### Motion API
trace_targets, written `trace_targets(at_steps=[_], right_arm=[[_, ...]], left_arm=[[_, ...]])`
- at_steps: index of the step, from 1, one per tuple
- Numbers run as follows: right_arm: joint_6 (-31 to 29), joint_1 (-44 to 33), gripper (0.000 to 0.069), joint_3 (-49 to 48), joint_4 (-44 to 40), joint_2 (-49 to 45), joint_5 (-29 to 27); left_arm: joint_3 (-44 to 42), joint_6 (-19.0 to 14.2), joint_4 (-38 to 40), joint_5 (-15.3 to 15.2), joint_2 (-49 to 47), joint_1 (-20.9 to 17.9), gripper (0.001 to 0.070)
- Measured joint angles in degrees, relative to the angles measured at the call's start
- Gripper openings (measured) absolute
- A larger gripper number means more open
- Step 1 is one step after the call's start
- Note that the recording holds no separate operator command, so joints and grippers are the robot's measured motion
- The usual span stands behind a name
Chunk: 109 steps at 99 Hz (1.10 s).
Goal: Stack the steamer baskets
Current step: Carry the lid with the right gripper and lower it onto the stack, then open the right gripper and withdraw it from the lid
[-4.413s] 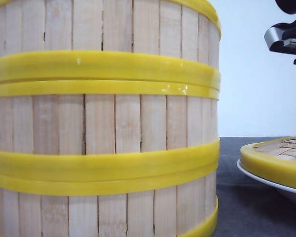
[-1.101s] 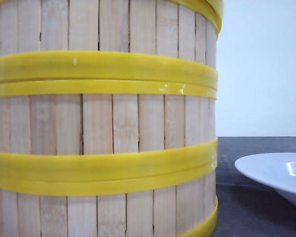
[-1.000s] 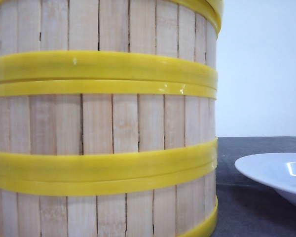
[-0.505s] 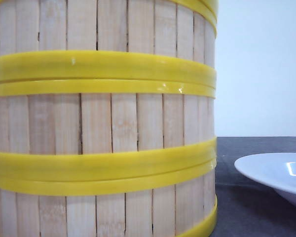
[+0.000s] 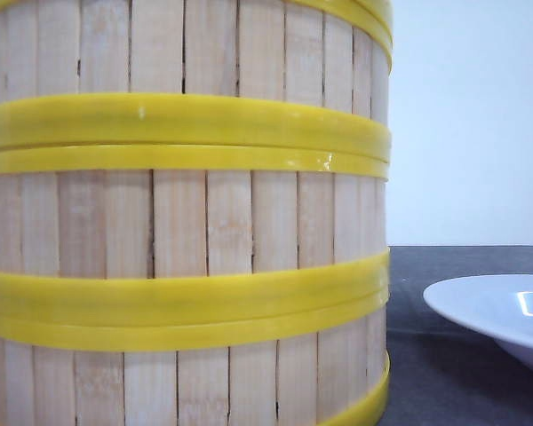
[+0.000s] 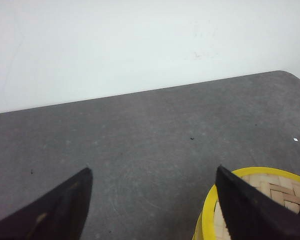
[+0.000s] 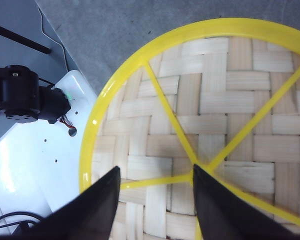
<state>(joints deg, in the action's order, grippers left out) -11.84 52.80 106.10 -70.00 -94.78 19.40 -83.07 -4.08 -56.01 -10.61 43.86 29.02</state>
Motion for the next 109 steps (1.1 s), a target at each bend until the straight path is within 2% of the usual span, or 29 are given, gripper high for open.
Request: trace_targets(at_steps=[18,21,26,32,38,47,54,60,73,81,94,109], right_arm=[[2.6,0.0,0.027,3.8,-0.7,-0.1,-0.7],[3.7,0.0,0.0237,5.4,-0.9,0.0,-1.4],[6.3,0.2,0.0132,7.3,-0.5,0.8,-3.5],[9.8,0.9,0.0058,7.8,1.5,3.4,-8.5],[13.2,2.7,0.0027,7.7,4.2,7.7,-16.0],[16.3,5.4,0.0013,5.5,10.0,15.8,-27.8],[17.5,6.3,0.001,0.0,14.6,23.7,-36.2],[18.0,6.3,0.001,-7.7,19.0,31.5,-42.6],[18.2,5.8,0.001,-29.8,28.4,49.9,-52.3],[18.5,6.0,0.001,-43.7,31.2,61.2,-56.9],[19.1,6.0,0.001,-58.6,31.2,77.6,-60.0],[19.5,6.0,0.001,-60.2,29.2,87.6,-60.2]], left_arm=[[0.0,0.0,0.0,0.0,0.0,0.0,0.0471],[0.0,0.0,0.0,0.0,0.0,0.0,0.0471],[0.0,0.0,0.0,0.0,0.0,0.0,0.0471],[0.0,0.0,0.1,-0.1,0.0,0.0,0.0462],[0.0,0.0,0.5,-1.0,0.0,0.0,0.0408],[0.0,0.0,1.3,-3.3,-0.1,0.0,0.0233],[0.9,0.0,2.4,-5.2,-0.8,0.0,0.0108],[3.1,0.0,4.2,-6.5,-2.3,0.0,0.0056],[12.6,0.0,10.5,-7.3,-8.9,0.0,0.0025],[20.1,0.0,13.7,-7.3,-14.1,0.0,0.0024],[30.2,-0.9,15.7,-7.5,-20.2,0.0,0.0024],[33.8,-1.3,14.6,-7.4,-20.9,0.0,0.0024]])
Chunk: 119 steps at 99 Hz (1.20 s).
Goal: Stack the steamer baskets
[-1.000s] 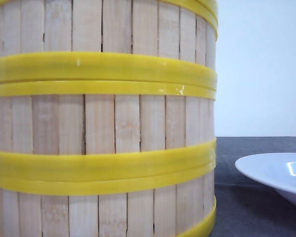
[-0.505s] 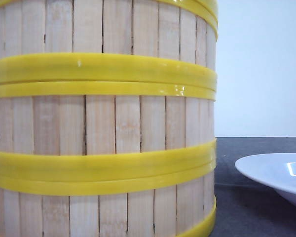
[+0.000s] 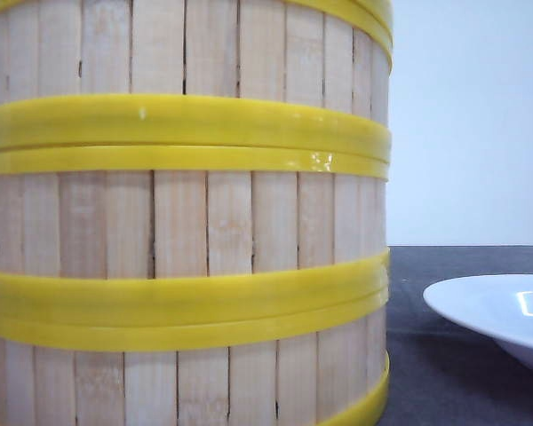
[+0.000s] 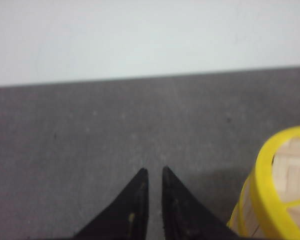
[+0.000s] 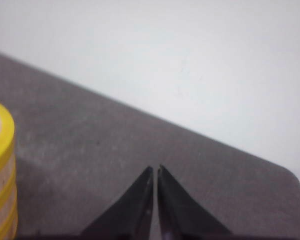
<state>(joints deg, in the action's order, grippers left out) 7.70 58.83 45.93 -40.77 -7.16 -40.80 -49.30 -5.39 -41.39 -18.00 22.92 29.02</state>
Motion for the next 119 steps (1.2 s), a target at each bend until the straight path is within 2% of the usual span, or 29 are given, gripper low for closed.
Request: trace_targets(at_steps=[13,32,69,85,97,106,119], right_arm=[[0.8,0.0,0.001,0.1,-0.6,1.6,-0.1],[1.2,0.1,0.001,0.1,-0.7,1.5,2.9],[1.5,0.1,0.001,0.1,1.0,1.5,3.0],[1.5,0.1,0.001,0.1,-3.4,1.5,0.4],[1.5,-0.1,0.001,0.0,-5.4,1.5,-5.9],[1.5,-4.0,0.001,-0.5,-5.2,1.5,-5.6],[1.3,-16.2,0.001,-4.3,-2.2,1.5,3.3]], left_arm=[[-0.1,0.0,0.7,0.0,-0.4,0.0,0.0025],[-0.2,0.0,0.6,-0.1,-0.4,0.0,0.0025],[-0.2,0.0,0.6,-0.1,-0.4,0.0,0.0025],[-0.2,0.0,0.6,-0.1,-0.4,0.0,0.0025],[-0.2,0.0,0.6,-0.1,-0.4,0.0,0.0025],[-0.2,0.0,0.6,-0.1,-0.4,0.0,0.0025],[-0.2,0.0,0.6,-0.1,-0.4,0.0,0.0025]])
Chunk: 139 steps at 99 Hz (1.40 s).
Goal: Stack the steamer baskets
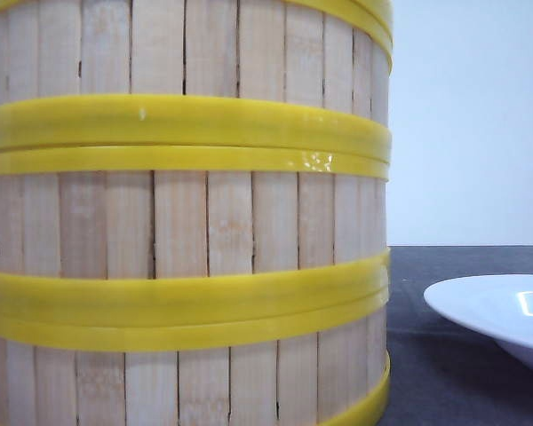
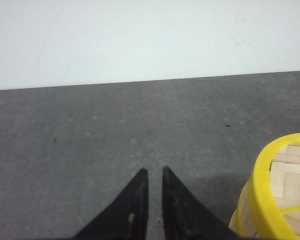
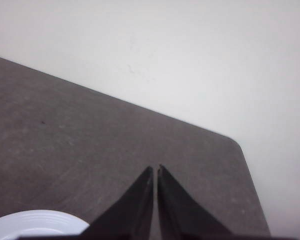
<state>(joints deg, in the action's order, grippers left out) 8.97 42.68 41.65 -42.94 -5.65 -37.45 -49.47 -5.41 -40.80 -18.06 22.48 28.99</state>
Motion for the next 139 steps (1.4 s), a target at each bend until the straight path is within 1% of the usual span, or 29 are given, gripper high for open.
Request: trace_targets(at_steps=[12,24,32,38,42,51,65,75,81,93,98,125,139], right_arm=[[-1.0,-11.2,0.001,-7.0,8.3,0.1,5.3],[-1.8,-20.7,0.001,-16.9,22.0,2.8,12.6],[-2.2,-25.7,0.001,-23.3,32.2,5.1,17.1],[-3.3,-29.0,0.001,-27.1,38.2,5.6,21.2],[-4.3,-30.9,0.001,-28.7,39.8,5.5,23.6],[-6.4,-34.2,0.001,-30.8,39.3,5.4,28.7],[-8.9,-38.9,0.001,-31.9,40.4,5.4,31.4],[-10.9,-41.5,0.001,-33.1,41.3,5.4,31.7],[-12.0,-41.7,0.001,-34.6,43.8,5.4,31.6],[-13.3,-41.7,0.001,-39.1,52.9,5.4,31.7],[-13.7,-41.7,0.001,-40.8,55.1,5.4,31.7],[-14.1,-41.7,0.001,-40.8,54.1,5.4,32.6],[-14.1,-41.7,0.001,-40.8,54.1,5.4,31.4]], left_arm=[[0.0,0.0,0.0,0.0,0.0,0.0,0.0025],[0.0,0.0,0.0,0.0,0.0,0.0,0.0025],[0.0,0.0,0.0,0.0,0.0,0.0,0.0025],[0.0,0.0,0.0,0.0,0.0,0.0,0.0025],[0.0,0.0,0.0,0.0,0.0,0.0,0.0025],[0.0,0.0,0.0,0.0,0.0,0.0,0.0025],[0.0,0.0,0.0,0.0,0.0,0.0,0.0025],[0.0,0.0,0.0,0.0,0.0,0.0,0.0025],[0.0,0.0,0.0,0.0,0.0,0.0,0.0025],[0.0,0.0,0.0,0.0,0.0,0.0,0.0025],[0.0,0.0,0.0,0.0,0.0,0.0,0.0025],[0.0,0.0,0.0,0.0,0.0,0.0,0.0025],[0.0,0.0,0.0,0.0,0.0,0.0,0.0025]])
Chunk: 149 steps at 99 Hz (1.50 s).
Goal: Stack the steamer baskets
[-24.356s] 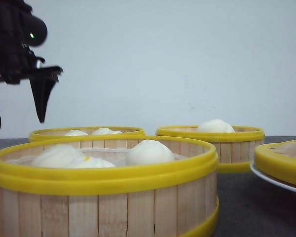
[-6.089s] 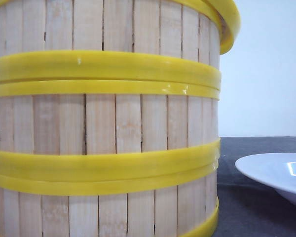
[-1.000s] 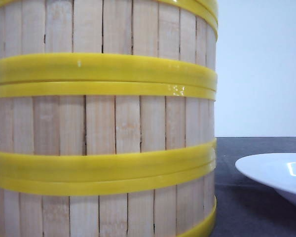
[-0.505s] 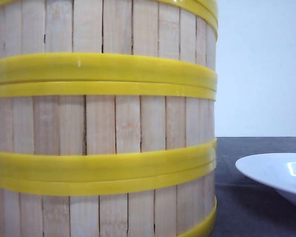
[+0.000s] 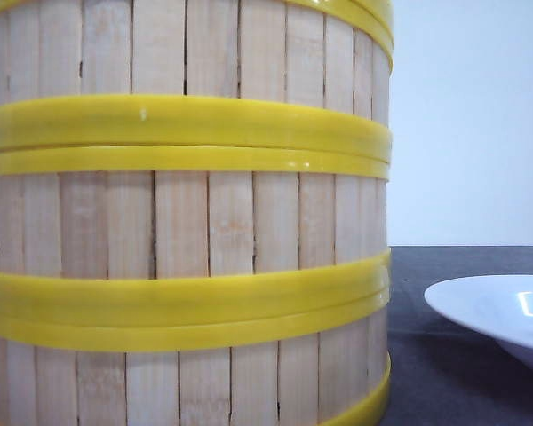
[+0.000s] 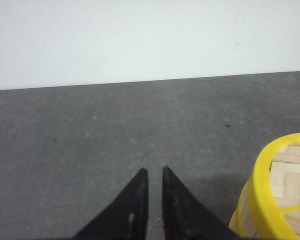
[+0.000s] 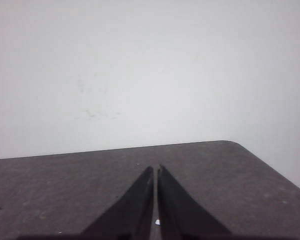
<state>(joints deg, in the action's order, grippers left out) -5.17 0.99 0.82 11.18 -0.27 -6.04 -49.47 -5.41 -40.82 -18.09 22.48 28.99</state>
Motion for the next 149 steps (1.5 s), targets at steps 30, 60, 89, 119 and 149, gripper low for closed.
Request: trace_targets(at_steps=[30,60,89,119,149], right_arm=[[0.0,0.0,0.001,0.0,0.0,0.0,0.0],[0.0,0.0,0.001,0.0,0.0,0.0,0.0],[0.0,0.0,0.001,0.0,0.0,0.0,0.0],[0.0,0.0,0.001,0.0,0.0,0.0,0.0],[0.0,0.0,0.001,0.0,0.0,0.0,0.0]], left_arm=[[0.0,0.0,0.0,0.0,0.0,0.0,0.0025],[0.0,0.0,0.0,0.0,0.0,0.0,0.0025],[0.0,0.0,0.0,0.0,0.0,0.0,0.0025],[0.0,1.0,1.1,0.4,-2.4,-2.6,0.0025],[14.1,1.4,25.0,24.1,-11.5,-16.2,0.0025]])
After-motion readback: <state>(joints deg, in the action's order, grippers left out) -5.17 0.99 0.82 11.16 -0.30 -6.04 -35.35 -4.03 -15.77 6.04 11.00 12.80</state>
